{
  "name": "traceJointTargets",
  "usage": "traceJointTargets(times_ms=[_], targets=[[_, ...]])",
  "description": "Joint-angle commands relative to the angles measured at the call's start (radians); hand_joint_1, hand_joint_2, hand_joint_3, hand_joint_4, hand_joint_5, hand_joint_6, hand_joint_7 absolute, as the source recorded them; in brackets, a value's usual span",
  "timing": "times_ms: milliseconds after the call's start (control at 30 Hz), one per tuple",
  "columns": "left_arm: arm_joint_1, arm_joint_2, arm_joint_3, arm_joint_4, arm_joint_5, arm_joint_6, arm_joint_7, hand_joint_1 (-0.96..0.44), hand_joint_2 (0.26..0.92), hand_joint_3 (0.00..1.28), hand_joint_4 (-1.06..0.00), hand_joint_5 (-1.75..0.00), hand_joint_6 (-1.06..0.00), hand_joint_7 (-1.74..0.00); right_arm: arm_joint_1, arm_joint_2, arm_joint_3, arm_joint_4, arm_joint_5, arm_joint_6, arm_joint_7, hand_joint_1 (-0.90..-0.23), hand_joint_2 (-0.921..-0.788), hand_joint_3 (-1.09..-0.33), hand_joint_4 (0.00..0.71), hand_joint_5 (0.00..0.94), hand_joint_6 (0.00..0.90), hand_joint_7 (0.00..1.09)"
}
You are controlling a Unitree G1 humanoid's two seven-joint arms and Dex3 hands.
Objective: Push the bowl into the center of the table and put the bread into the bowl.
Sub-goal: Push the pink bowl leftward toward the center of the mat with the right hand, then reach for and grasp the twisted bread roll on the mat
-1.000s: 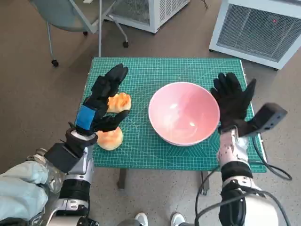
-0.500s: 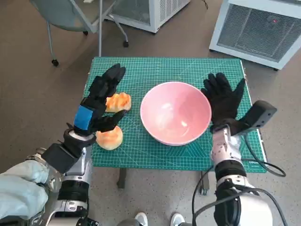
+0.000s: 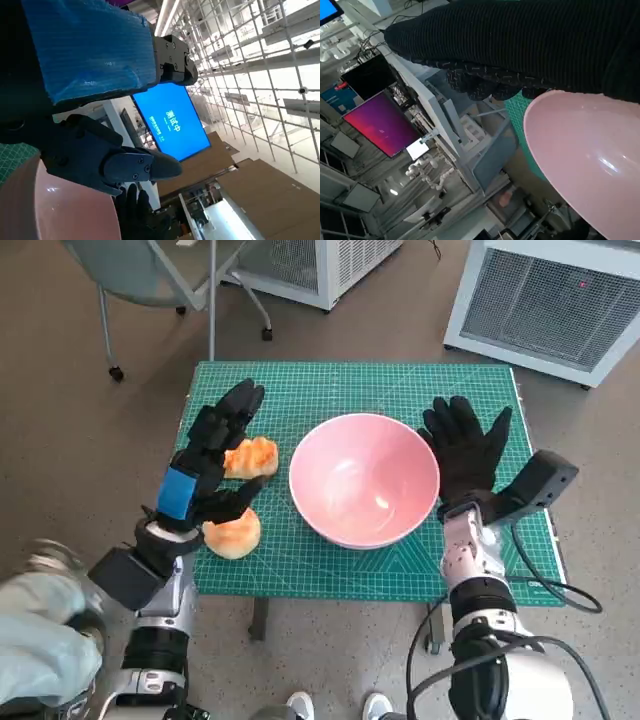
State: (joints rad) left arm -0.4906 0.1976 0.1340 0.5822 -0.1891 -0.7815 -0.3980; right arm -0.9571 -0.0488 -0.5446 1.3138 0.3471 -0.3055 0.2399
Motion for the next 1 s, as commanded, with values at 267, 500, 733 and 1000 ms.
traceJointTargets(times_ms=[267,500,733,1000], targets=[[-0.008,0.035,0.026,0.010,0.000,0.001,0.010,-0.59,0.921,0.35,-0.28,0.00,-0.16,-0.31,0.018,-0.055,0.068,-0.047,-0.052,-0.143,0.102,-0.559,-0.921,-0.857,0.000,-0.001,0.022,0.28],[-0.050,0.088,0.039,0.034,0.048,-0.001,0.040,-0.60,0.921,0.34,-0.27,0.00,-0.16,-0.30,0.070,-0.085,0.146,-0.166,-0.092,-0.369,0.245,-0.605,-0.921,-0.821,0.040,0.011,0.039,0.31],[-0.085,0.166,0.042,0.056,0.135,-0.006,0.092,-0.61,0.921,0.25,-0.20,0.00,-0.12,-0.24,0.145,-0.103,0.196,-0.336,-0.056,-0.508,0.387,-0.645,-0.921,-0.758,0.072,0.010,0.002,0.48],[-0.125,0.281,0.012,0.073,0.270,0.026,0.139,-0.56,0.901,0.08,-0.12,0.00,-0.11,-0.16,0.238,-0.121,0.241,-0.535,-0.040,-0.540,0.399,-0.654,-0.921,-0.719,0.108,0.021,-0.001,0.54]])
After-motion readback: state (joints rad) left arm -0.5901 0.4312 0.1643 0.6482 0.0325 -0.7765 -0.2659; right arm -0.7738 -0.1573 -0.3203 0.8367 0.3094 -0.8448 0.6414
